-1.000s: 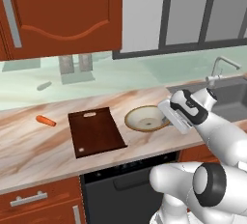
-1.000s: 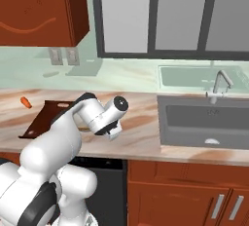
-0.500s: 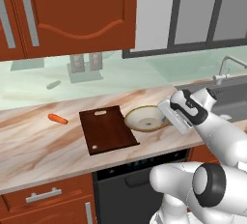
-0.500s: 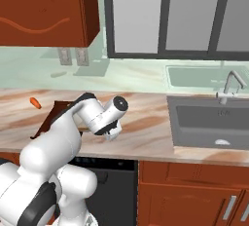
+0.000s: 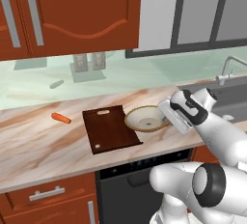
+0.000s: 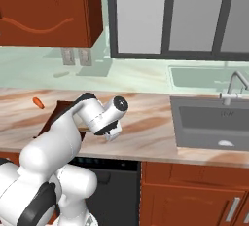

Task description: Place the two vegetables and bowl onto the tray for setting up a vegetable dip station.

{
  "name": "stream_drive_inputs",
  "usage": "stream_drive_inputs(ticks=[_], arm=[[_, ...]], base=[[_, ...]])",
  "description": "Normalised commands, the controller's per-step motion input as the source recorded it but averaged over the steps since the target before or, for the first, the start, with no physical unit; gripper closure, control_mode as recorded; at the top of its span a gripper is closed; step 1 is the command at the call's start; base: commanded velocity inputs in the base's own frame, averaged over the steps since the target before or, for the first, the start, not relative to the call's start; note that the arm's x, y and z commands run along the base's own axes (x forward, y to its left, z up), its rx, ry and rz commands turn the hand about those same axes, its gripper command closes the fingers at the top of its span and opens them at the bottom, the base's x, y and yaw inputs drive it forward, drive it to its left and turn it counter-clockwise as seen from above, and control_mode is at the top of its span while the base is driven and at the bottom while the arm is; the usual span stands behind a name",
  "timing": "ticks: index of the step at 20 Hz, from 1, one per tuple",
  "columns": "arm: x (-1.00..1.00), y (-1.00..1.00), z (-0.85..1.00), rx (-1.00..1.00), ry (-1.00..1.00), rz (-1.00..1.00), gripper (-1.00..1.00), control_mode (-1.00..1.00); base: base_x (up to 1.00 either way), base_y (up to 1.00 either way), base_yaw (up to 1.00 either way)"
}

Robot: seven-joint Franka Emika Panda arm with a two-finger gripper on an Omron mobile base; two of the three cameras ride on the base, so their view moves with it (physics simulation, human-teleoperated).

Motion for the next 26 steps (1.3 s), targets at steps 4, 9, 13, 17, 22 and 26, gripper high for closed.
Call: stream_drive_inputs(ticks=[4, 9, 13, 17, 22, 26], arm=[[0.00, 0.00, 0.00, 0.00, 0.00, 0.00, 1.00, 1.00], [0.00, 0.00, 0.00, 0.00, 0.00, 0.00, 1.00, 1.00], [0.00, 0.00, 0.00, 0.00, 0.00, 0.00, 1.00, 1.00], [0.00, 0.00, 0.00, 0.00, 0.00, 0.00, 1.00, 1.00], [0.00, 0.00, 0.00, 0.00, 0.00, 0.00, 1.00, 1.00], [0.00, 0.00, 0.00, 0.00, 0.00, 0.00, 1.00, 1.00]], base=[[0.08, 0.28, 0.02], [0.08, 0.25, 0.00], [0.06, 0.16, 0.01], [0.00, 0.01, -0.01], [0.00, 0.00, 0.00], [0.00, 0.00, 0.00]])
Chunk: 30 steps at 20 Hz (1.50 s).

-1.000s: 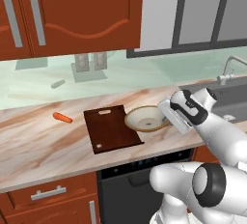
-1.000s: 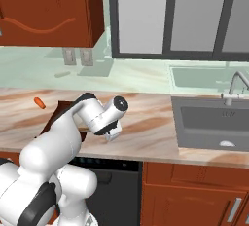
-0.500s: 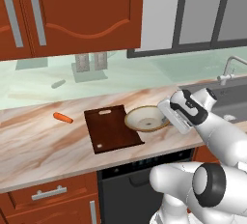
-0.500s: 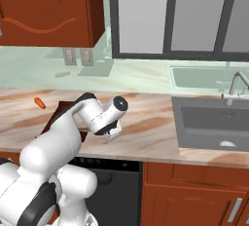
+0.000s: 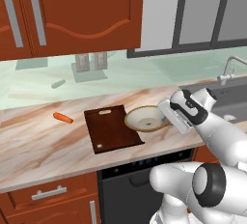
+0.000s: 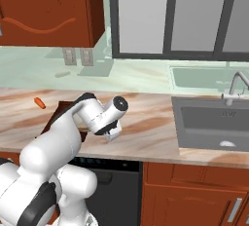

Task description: Place the two vegetables and bowl onto the tray for setting up a vegetable dip station.

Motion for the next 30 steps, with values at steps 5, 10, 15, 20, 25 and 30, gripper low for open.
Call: stream_drive_inputs(ticks=[5, 10, 15, 20, 25, 30], arm=[[0.00, 0.01, 0.05, 0.00, -0.02, 0.02, 1.00, -1.00], [0.01, 0.12, 0.26, 0.01, -0.15, 0.03, 1.00, -1.00], [0.05, 0.22, 0.27, 0.00, -0.09, 0.04, 1.00, -1.00], [0.09, 0.31, 0.19, 0.00, -0.03, 0.01, 1.00, -1.00], [0.13, 0.28, 0.11, 0.00, 0.01, 0.02, 1.00, -1.00], [0.18, 0.27, 0.02, 0.00, 0.00, 0.01, 1.00, -1.00]], base=[[0.00, 0.00, 0.00], [0.00, 0.00, 0.00], [0.00, 0.00, 0.00], [0.00, 0.00, 0.00], [0.00, 0.00, 0.00], [0.00, 0.00, 0.00]])
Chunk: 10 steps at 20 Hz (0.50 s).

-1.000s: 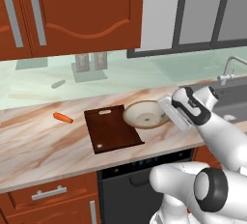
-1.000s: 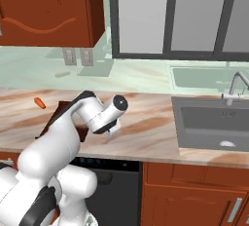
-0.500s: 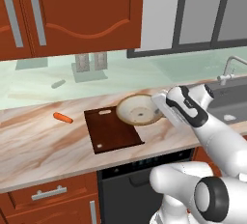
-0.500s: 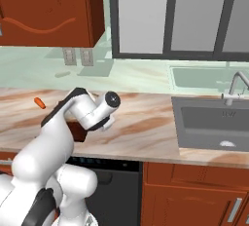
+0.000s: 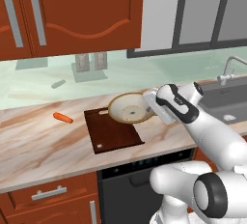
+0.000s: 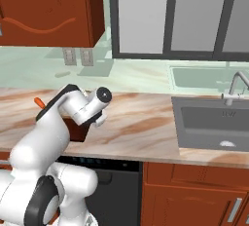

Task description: Place the two vegetables and bowl onto the tray for setting up a vegetable dip station.

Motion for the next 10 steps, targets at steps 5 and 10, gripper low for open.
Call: stream_drive_inputs(ticks=[5, 10], arm=[[0.21, 0.36, -0.06, 0.00, 0.00, 0.00, 1.00, -1.00], [0.20, 0.27, -0.11, 0.01, 0.04, 0.00, 1.00, -1.00]], base=[[0.00, 0.00, 0.00], [0.00, 0.00, 0.00]])
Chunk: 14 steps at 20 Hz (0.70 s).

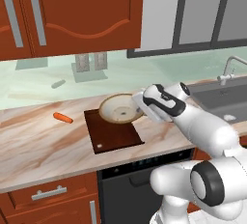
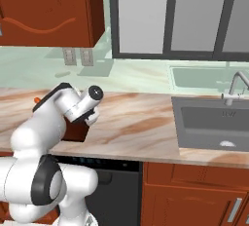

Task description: Place the two vegetables and bowl onto the tray for setting up a vegetable dip station.

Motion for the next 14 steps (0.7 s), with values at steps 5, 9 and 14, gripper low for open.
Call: stream_drive_inputs(ticks=[5, 9, 14], arm=[[0.18, 0.22, -0.17, 0.04, 0.06, 0.00, 1.00, -1.00], [0.17, 0.16, -0.15, 0.04, 0.09, 0.00, 1.00, -1.00], [0.16, 0.07, -0.12, 0.08, 0.04, 0.00, 1.00, -1.00]], base=[[0.00, 0.00, 0.00], [0.00, 0.00, 0.00], [0.00, 0.00, 0.00]])
